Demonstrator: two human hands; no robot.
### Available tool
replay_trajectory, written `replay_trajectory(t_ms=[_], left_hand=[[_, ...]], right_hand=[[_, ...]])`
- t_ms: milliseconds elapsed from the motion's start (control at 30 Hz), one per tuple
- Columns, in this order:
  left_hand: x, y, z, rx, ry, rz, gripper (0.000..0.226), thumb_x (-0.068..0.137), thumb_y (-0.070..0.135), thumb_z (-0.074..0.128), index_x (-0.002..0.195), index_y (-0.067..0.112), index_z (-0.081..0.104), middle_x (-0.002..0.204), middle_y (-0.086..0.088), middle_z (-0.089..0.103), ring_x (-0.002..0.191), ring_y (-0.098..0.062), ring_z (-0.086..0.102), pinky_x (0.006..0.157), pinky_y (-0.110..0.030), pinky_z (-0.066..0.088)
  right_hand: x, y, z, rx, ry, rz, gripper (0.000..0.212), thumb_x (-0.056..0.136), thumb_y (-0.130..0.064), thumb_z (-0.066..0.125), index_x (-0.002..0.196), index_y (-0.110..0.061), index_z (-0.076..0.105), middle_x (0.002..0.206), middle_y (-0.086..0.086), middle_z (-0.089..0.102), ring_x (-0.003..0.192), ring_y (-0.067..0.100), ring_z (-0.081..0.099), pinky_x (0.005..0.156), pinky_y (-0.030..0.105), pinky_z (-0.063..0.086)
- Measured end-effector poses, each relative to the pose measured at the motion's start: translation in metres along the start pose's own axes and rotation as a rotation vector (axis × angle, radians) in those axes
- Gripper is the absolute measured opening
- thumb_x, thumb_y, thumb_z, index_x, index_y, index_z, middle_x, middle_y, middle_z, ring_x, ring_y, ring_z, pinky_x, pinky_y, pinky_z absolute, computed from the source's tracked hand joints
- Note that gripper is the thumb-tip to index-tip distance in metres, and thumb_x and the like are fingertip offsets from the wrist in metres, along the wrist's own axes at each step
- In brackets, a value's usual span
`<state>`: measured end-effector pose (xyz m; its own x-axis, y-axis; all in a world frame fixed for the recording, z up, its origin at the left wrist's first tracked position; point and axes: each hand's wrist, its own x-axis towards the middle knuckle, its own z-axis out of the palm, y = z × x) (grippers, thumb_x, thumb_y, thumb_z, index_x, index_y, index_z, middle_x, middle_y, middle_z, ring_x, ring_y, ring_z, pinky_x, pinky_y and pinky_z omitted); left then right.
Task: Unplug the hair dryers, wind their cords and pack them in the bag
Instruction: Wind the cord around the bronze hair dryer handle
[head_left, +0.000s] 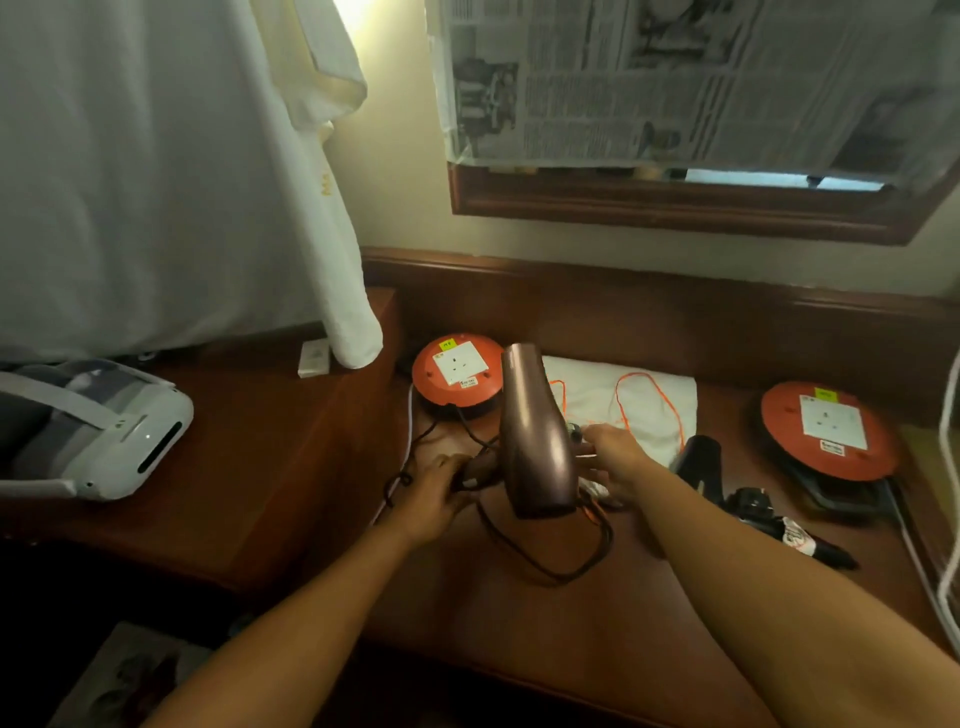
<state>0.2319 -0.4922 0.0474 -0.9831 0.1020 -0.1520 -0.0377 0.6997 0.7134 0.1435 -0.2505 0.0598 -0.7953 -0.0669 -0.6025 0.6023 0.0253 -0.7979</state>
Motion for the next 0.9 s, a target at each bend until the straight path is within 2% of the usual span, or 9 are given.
replay_trajectory(t_ms=[67, 167, 267, 367, 433, 567, 633, 767, 900], left_hand=[[0.007, 0.021, -0.007, -0.142, 0.042, 0.019, 0.041, 0.085, 0.024, 0.068, 0.124, 0.019, 0.056, 0.121, -0.001, 0.058, 0.115, -0.018, 0.056, 0.097, -0.041, 0.048], [0.016, 0.044, -0.012, -0.327, 0.075, -0.064, 0.034, 0.084, 0.036, 0.066, 0.117, 0.037, 0.057, 0.111, -0.007, 0.063, 0.108, -0.035, 0.060, 0.090, -0.051, 0.048], [0.019, 0.059, -0.018, -0.526, 0.132, -0.168, 0.033, 0.078, 0.056, 0.065, 0.110, 0.048, 0.060, 0.117, -0.006, 0.063, 0.109, -0.025, 0.060, 0.100, -0.049, 0.046], [0.014, 0.075, -0.026, -0.834, 0.171, -0.237, 0.026, 0.095, 0.027, 0.057, 0.120, 0.020, 0.058, 0.099, -0.009, 0.065, 0.097, -0.026, 0.064, 0.097, -0.049, 0.047], [0.013, 0.078, -0.028, -1.010, 0.183, -0.243, 0.016, 0.098, 0.017, 0.049, 0.113, 0.021, 0.056, 0.096, -0.010, 0.063, 0.094, -0.026, 0.063, 0.094, -0.047, 0.046], [0.014, 0.081, -0.030, -1.249, 0.172, -0.268, 0.015, 0.100, 0.018, 0.045, 0.110, 0.023, 0.055, 0.098, -0.015, 0.062, 0.097, -0.028, 0.061, 0.090, -0.046, 0.048], [0.018, 0.080, -0.030, -1.290, 0.166, -0.255, 0.021, 0.099, 0.021, 0.046, 0.119, 0.019, 0.054, 0.095, -0.014, 0.066, 0.096, -0.026, 0.060, 0.082, -0.040, 0.050], [0.028, 0.084, -0.039, -1.235, 0.109, -0.208, 0.024, 0.098, 0.030, 0.046, 0.116, 0.019, 0.057, 0.085, -0.001, 0.075, 0.087, -0.018, 0.063, 0.070, -0.027, 0.049], [0.035, 0.094, -0.054, -1.109, 0.065, -0.176, 0.028, 0.098, 0.035, 0.044, 0.114, 0.017, 0.058, 0.107, -0.016, 0.070, 0.107, -0.033, 0.061, 0.095, -0.036, 0.047]], right_hand=[[-0.009, -0.004, 0.007, -0.087, -0.035, -0.070, 0.018, 0.095, -0.004, 0.041, 0.101, -0.005, 0.057, 0.083, 0.012, 0.060, 0.071, 0.023, 0.056, 0.064, 0.032, 0.045], [-0.020, -0.002, 0.020, -0.292, -0.080, -0.195, 0.026, 0.093, -0.001, 0.047, 0.115, -0.006, 0.059, 0.100, 0.018, 0.063, 0.081, 0.026, 0.059, 0.070, 0.035, 0.047], [-0.036, 0.004, 0.025, -0.533, -0.115, -0.390, 0.029, 0.093, 0.001, 0.047, 0.118, -0.007, 0.060, 0.103, 0.005, 0.060, 0.090, 0.017, 0.056, 0.069, 0.015, 0.044], [-0.046, 0.015, 0.033, -0.601, -0.186, -0.384, 0.051, 0.084, 0.007, 0.056, 0.131, -0.013, 0.054, 0.126, 0.008, 0.057, 0.107, 0.018, 0.053, 0.083, 0.024, 0.048], [-0.051, 0.018, 0.041, -0.562, -0.242, -0.335, 0.060, 0.078, 0.006, 0.061, 0.134, -0.015, 0.051, 0.133, 0.007, 0.054, 0.112, 0.017, 0.054, 0.086, 0.028, 0.049], [-0.061, 0.012, 0.065, -0.406, -0.355, -0.383, 0.044, 0.080, 0.001, 0.061, 0.119, -0.020, 0.059, 0.101, 0.000, 0.062, 0.087, 0.009, 0.058, 0.074, 0.019, 0.048], [-0.063, 0.006, 0.072, -0.367, -0.312, -0.439, 0.022, 0.082, -0.015, 0.066, 0.103, -0.018, 0.065, 0.090, 0.004, 0.063, 0.081, 0.015, 0.059, 0.073, 0.029, 0.047], [-0.068, -0.010, 0.072, -0.362, -0.188, -0.487, 0.021, 0.089, -0.036, 0.063, 0.099, -0.017, 0.062, 0.079, 0.001, 0.059, 0.073, 0.017, 0.059, 0.066, 0.031, 0.051], [-0.073, -0.033, 0.066, -0.600, 0.023, -0.686, 0.014, 0.093, -0.030, 0.058, 0.097, -0.016, 0.057, 0.080, -0.003, 0.055, 0.074, 0.012, 0.051, 0.056, 0.011, 0.035]])
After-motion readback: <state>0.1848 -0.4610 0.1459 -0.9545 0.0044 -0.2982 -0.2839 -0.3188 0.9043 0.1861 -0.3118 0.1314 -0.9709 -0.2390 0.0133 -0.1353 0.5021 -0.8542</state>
